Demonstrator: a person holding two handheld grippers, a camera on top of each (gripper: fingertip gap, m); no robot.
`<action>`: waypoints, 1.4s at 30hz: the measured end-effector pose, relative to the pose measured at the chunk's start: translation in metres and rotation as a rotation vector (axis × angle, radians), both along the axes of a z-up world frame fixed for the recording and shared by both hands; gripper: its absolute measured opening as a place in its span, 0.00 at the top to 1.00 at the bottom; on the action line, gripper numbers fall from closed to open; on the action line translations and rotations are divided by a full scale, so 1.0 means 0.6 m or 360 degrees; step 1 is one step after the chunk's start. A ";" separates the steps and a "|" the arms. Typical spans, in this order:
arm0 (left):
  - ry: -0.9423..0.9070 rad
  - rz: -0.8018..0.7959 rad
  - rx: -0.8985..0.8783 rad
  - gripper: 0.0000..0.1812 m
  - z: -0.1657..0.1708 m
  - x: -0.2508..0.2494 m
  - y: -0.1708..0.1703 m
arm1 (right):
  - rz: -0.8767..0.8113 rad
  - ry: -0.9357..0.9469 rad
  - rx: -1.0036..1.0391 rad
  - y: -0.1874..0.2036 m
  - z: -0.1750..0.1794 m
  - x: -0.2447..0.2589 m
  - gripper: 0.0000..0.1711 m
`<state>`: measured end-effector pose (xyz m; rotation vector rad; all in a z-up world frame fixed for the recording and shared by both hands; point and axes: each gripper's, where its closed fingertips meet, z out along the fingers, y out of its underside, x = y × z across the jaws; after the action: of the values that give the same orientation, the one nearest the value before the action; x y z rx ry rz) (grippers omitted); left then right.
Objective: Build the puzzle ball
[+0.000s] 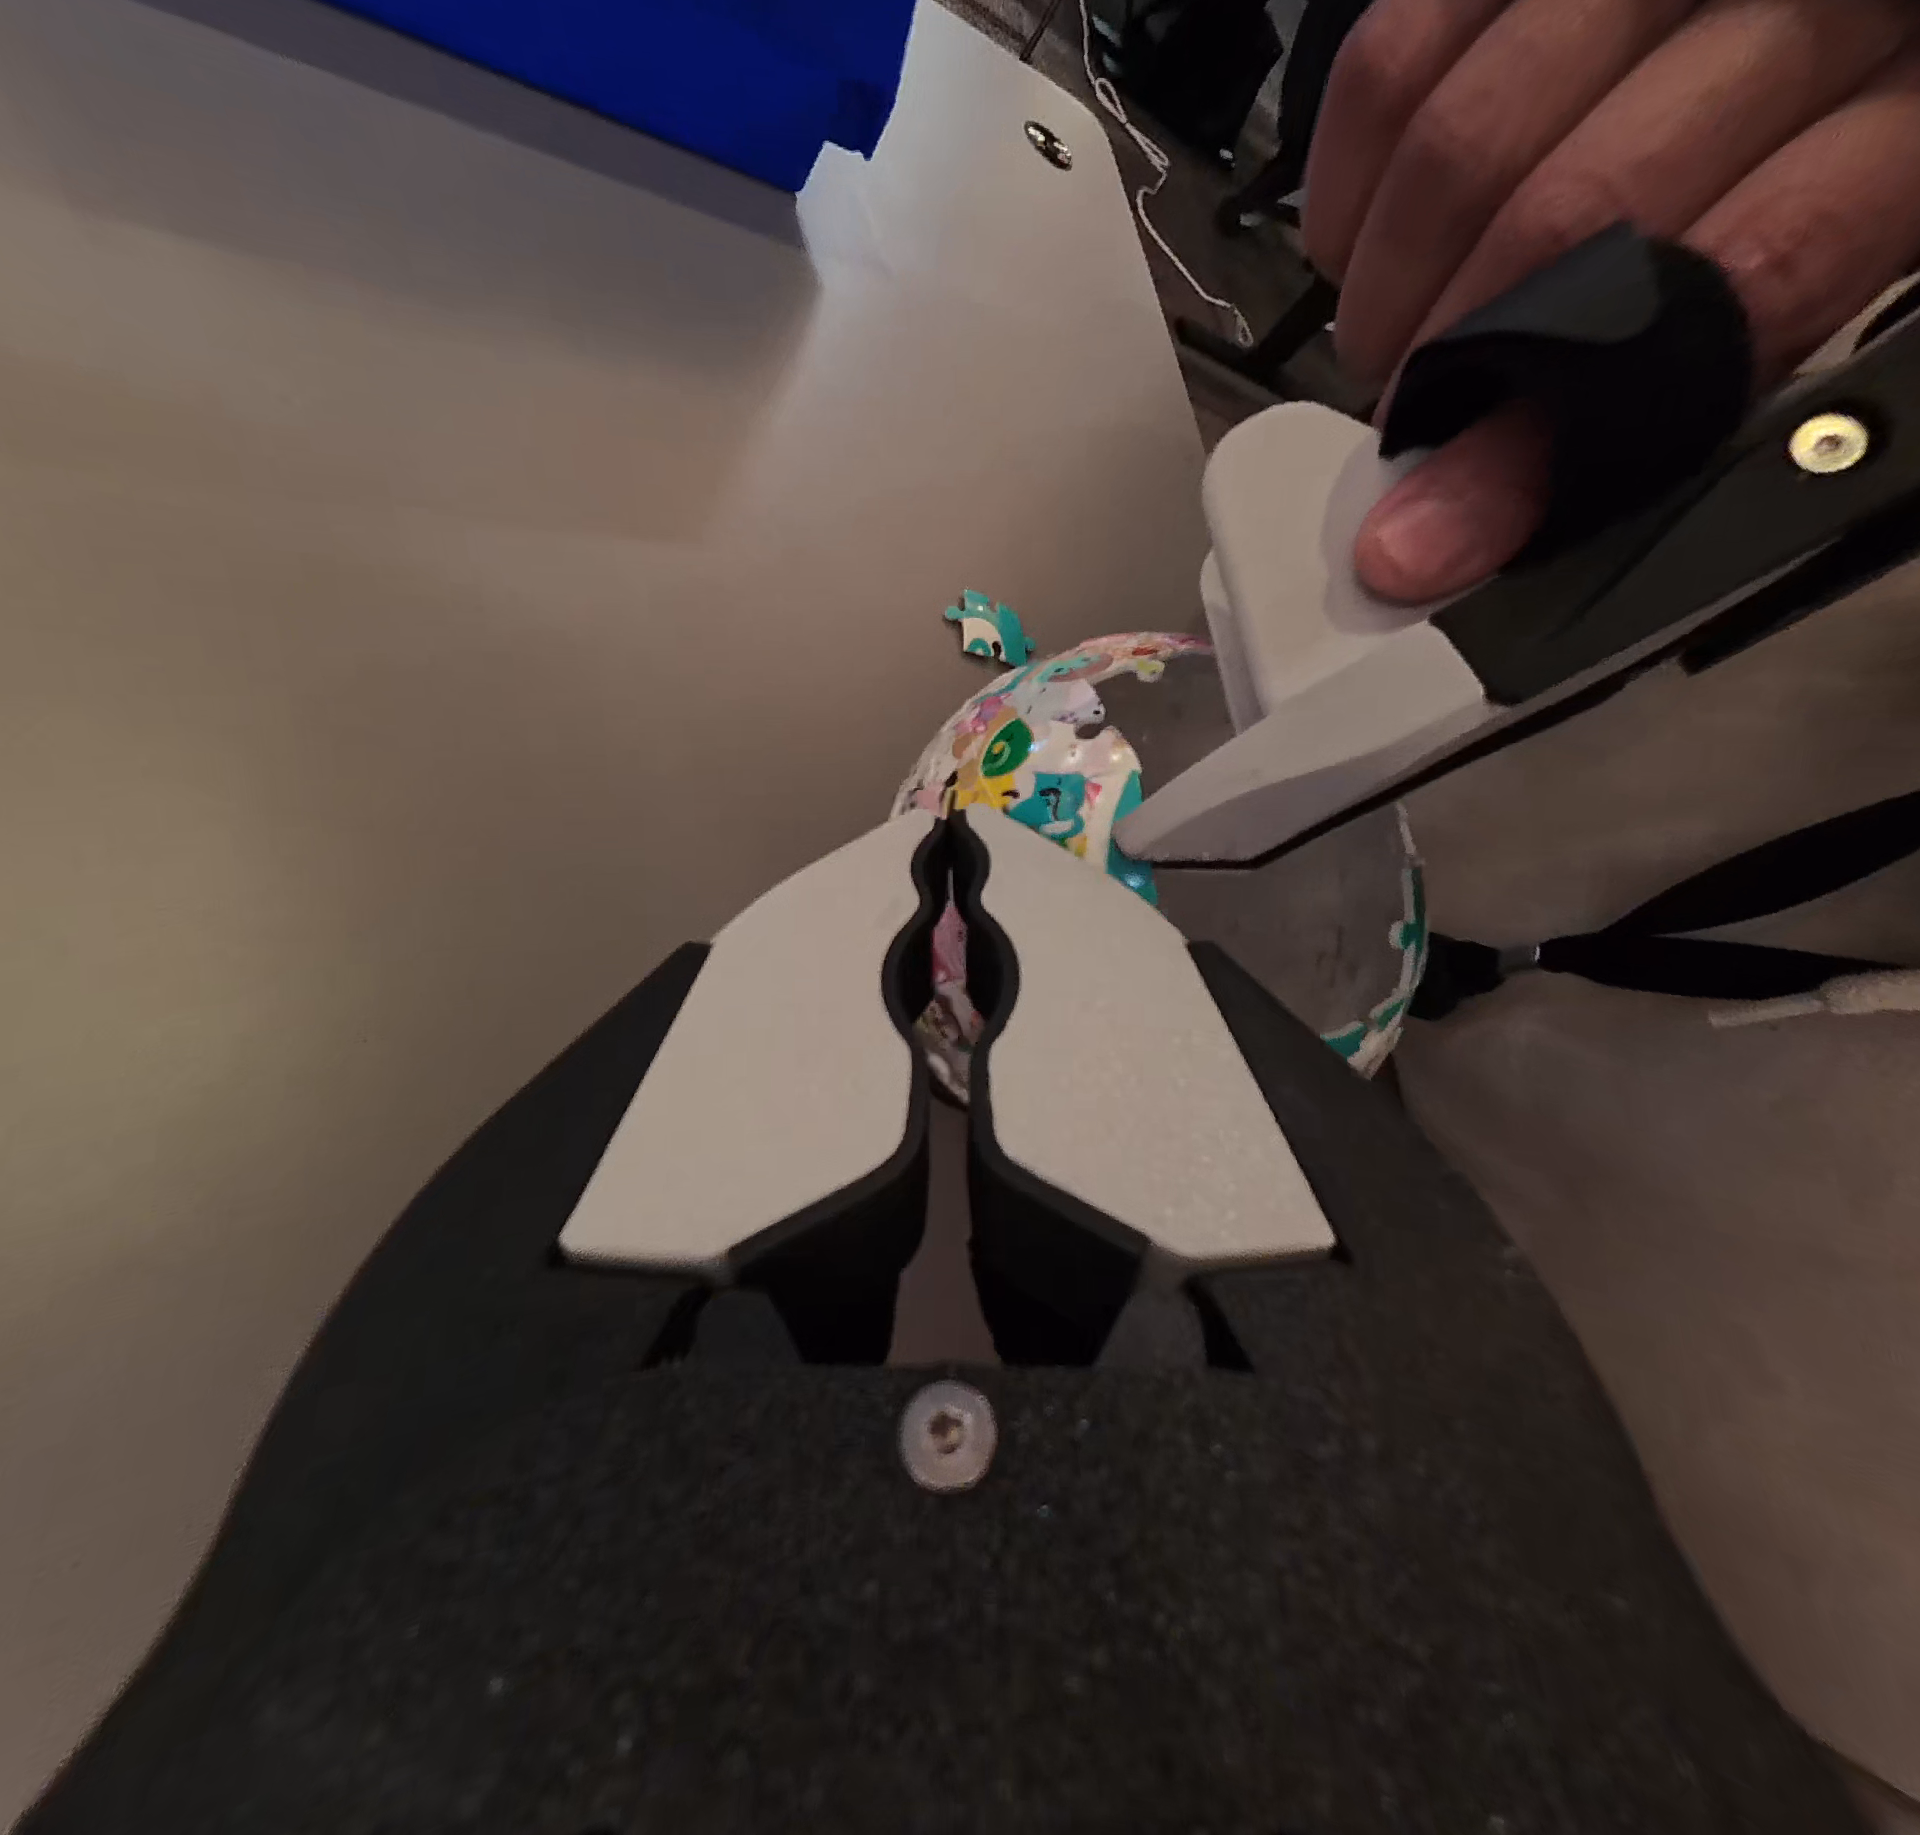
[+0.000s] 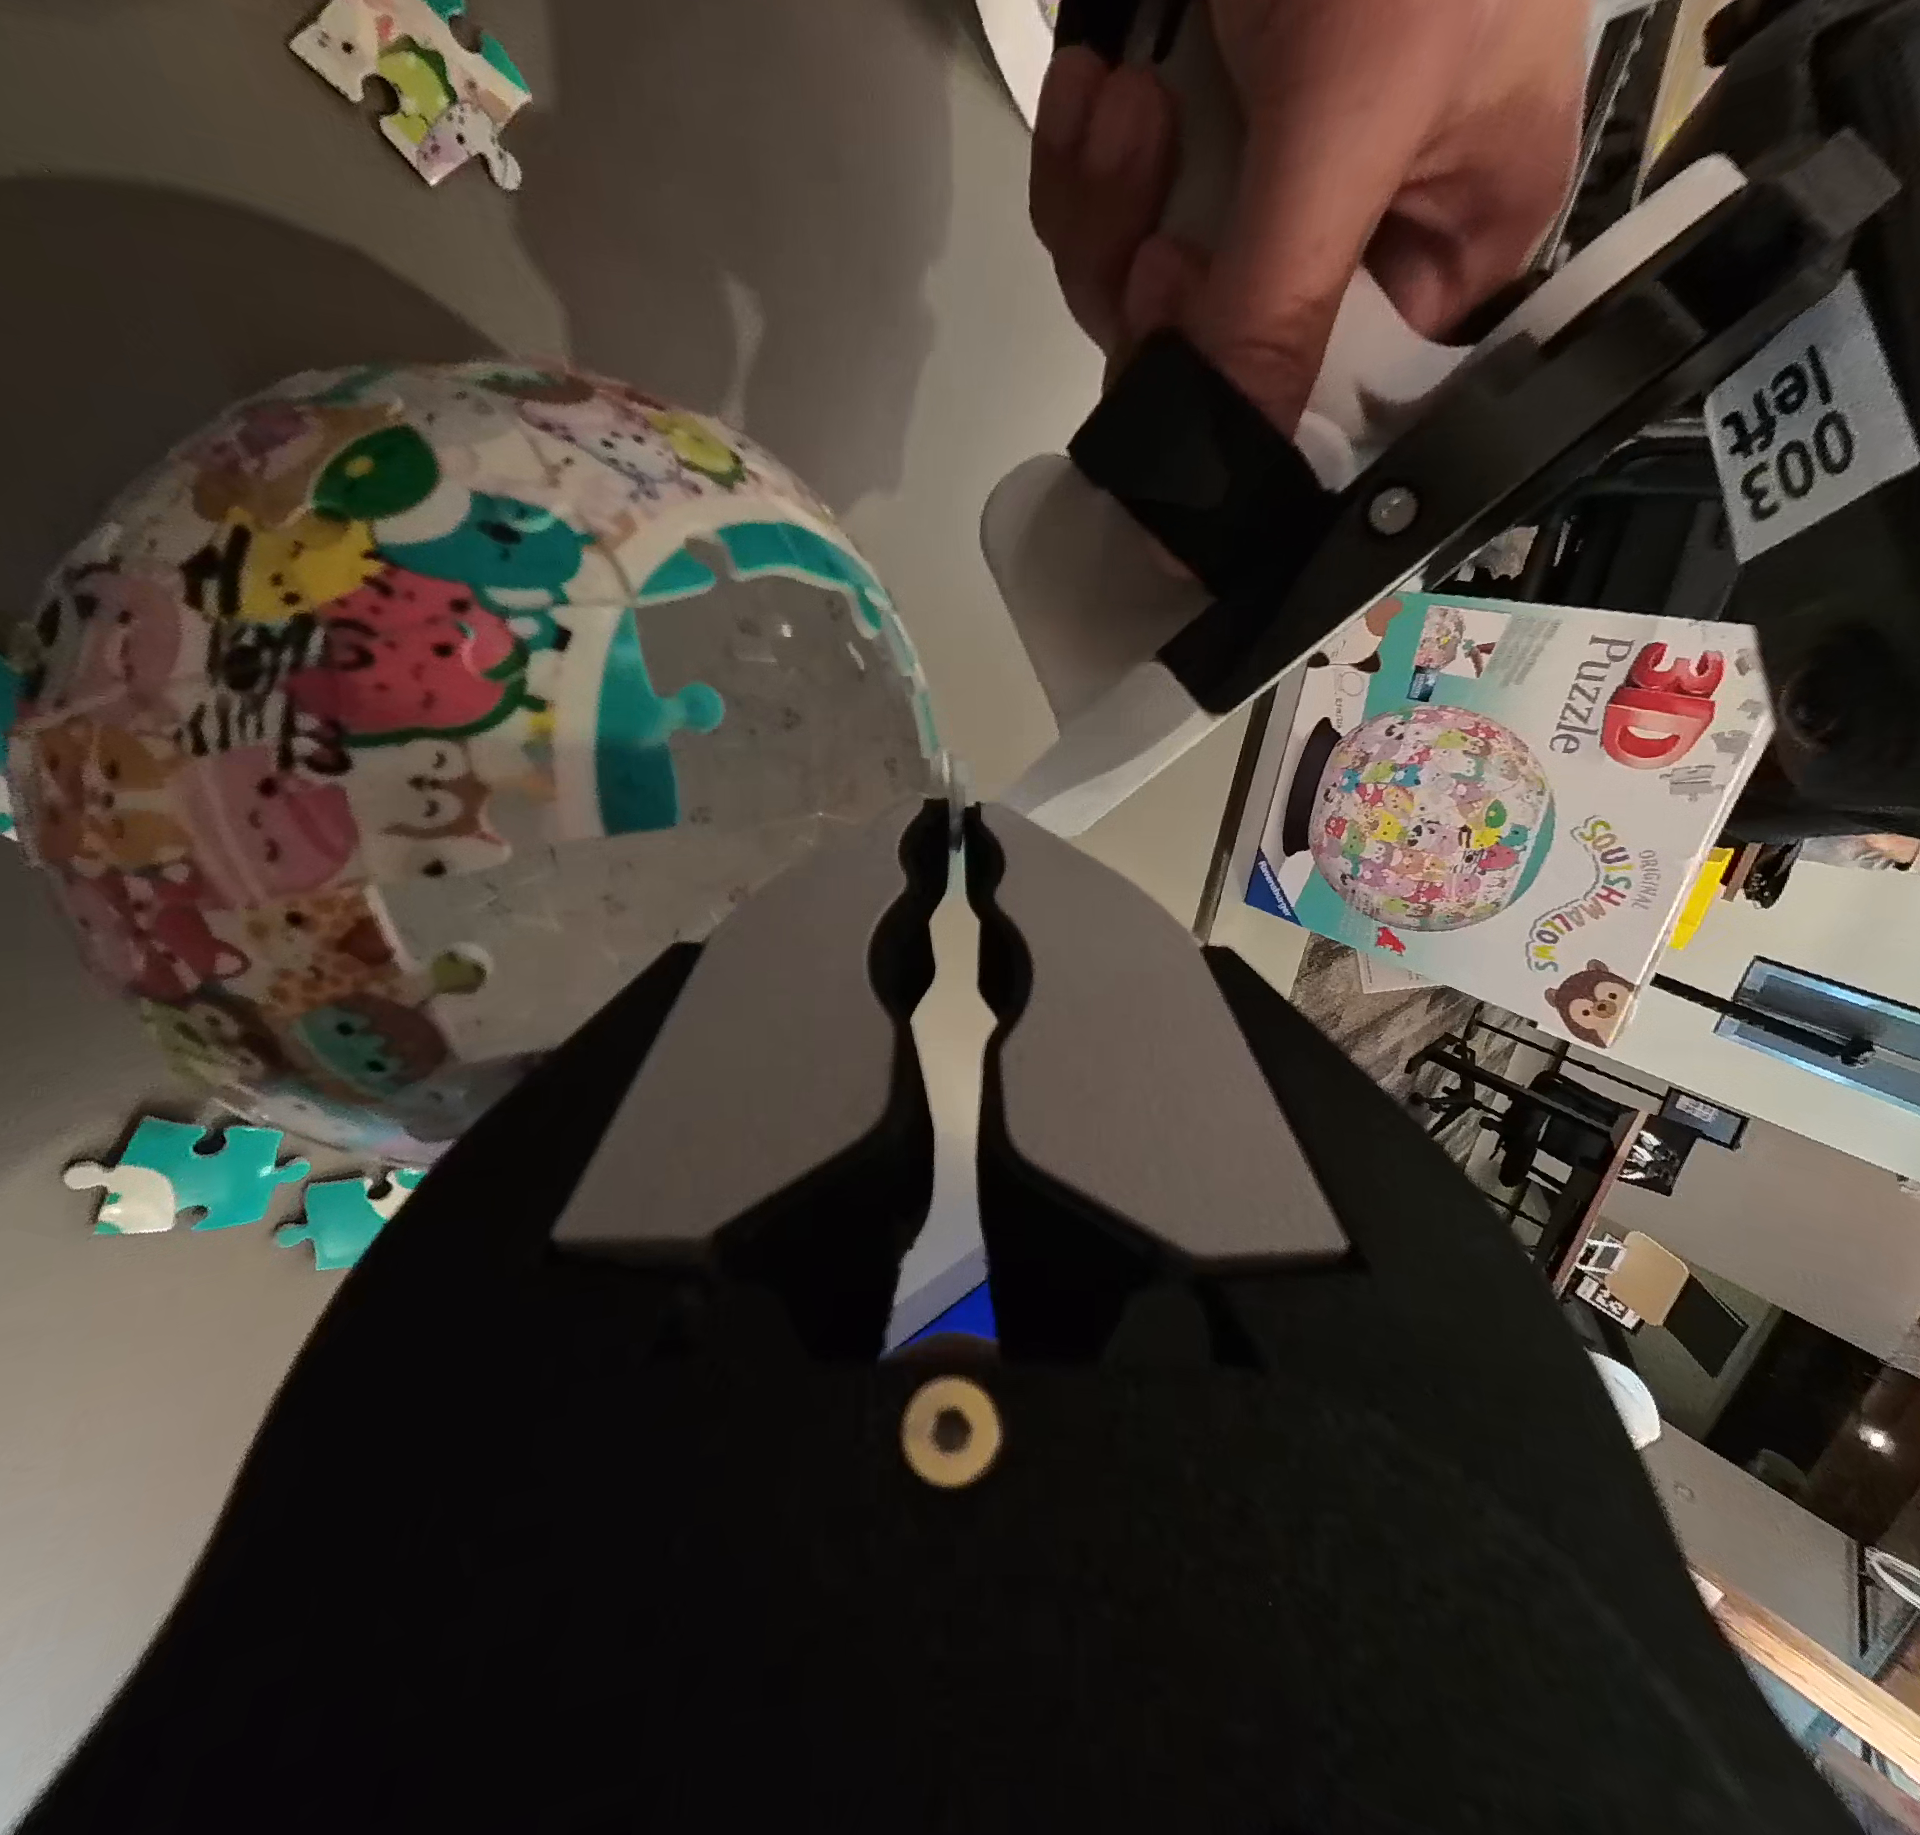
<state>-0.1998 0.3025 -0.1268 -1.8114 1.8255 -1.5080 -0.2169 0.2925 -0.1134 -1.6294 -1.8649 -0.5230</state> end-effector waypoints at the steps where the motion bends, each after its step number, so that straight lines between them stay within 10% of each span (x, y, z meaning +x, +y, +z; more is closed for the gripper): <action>1: -0.0004 -0.0023 -0.0011 1.00 0.000 0.000 -0.006 | -0.0004 0.0001 0.0000 0.000 0.000 0.000 0.98; 42: -0.0036 0.0081 0.0111 1.00 0.006 -0.005 -0.027 | -0.0086 0.0213 -0.0192 -0.028 0.026 0.012 0.84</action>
<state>-0.2030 0.2864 -0.1230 -1.7877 1.7844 -1.4231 -0.2097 0.2760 -0.0981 -1.7523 -1.7878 -0.3202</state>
